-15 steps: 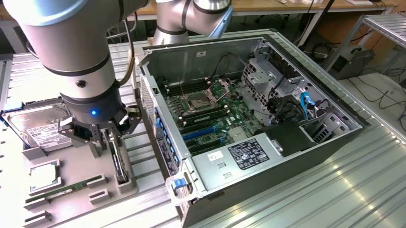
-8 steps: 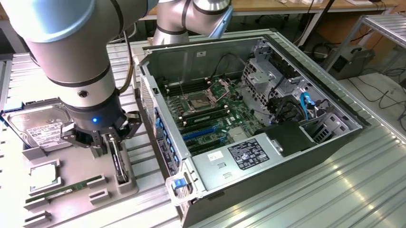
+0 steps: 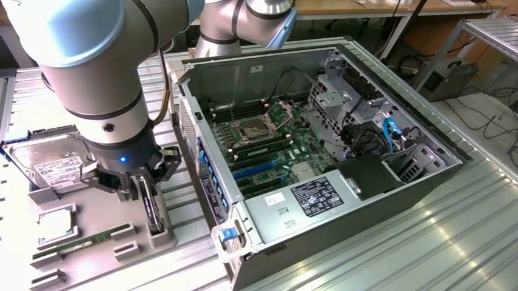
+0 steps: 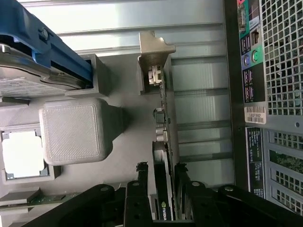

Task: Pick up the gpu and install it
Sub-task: 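Pick up the gpu and move the gpu toward the slot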

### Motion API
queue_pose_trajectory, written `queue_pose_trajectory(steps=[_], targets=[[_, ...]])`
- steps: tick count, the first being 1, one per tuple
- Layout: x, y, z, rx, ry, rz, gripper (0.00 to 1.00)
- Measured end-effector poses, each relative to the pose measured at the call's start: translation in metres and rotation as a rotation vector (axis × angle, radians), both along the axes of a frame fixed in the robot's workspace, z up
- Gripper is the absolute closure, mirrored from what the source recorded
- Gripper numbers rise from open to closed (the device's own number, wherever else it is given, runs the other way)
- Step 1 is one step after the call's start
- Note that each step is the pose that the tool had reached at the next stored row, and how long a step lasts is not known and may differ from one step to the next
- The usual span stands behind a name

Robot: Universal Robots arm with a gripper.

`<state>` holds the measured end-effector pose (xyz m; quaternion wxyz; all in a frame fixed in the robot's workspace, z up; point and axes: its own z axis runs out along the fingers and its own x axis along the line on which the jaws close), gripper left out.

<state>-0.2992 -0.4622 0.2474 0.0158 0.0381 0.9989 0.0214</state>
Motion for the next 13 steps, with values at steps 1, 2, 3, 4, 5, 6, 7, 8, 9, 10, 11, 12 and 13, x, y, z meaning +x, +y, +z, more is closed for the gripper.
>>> queue_pose_trajectory(steps=[1, 2, 3, 4, 5, 6, 7, 8, 9, 10, 11, 12, 13], targets=[[0.0000, 0.0000, -0.0004, 0.0001, -0.0002, 0.000, 0.64], [0.0000, 0.0000, -0.0006, 0.0002, -0.0002, 0.000, 0.64], [0.0000, 0.0000, -0.0008, 0.0001, -0.0001, 0.000, 0.64], [0.0000, 0.0000, -0.0011, 0.0001, -0.0001, 0.000, 0.64], [0.0001, 0.0001, -0.0014, 0.0001, -0.0001, 0.000, 0.64], [0.0001, 0.0001, -0.0015, 0.0001, -0.0001, 0.000, 0.64], [0.0001, 0.0001, -0.0016, 0.0001, -0.0001, 0.001, 0.64], [0.0001, 0.0002, -0.0016, 0.0001, -0.0001, 0.001, 0.64], [0.0001, 0.0002, -0.0017, 0.0001, -0.0002, 0.001, 0.64], [0.0002, 0.0002, -0.0017, 0.0001, -0.0002, 0.002, 0.64], [0.0002, 0.0002, -0.0018, 0.0002, -0.0002, 0.002, 0.64], [0.0002, 0.0002, -0.0018, 0.0001, -0.0001, 0.002, 0.64], [0.0002, 0.0002, -0.0019, 0.0001, -0.0001, 0.003, 0.64]])
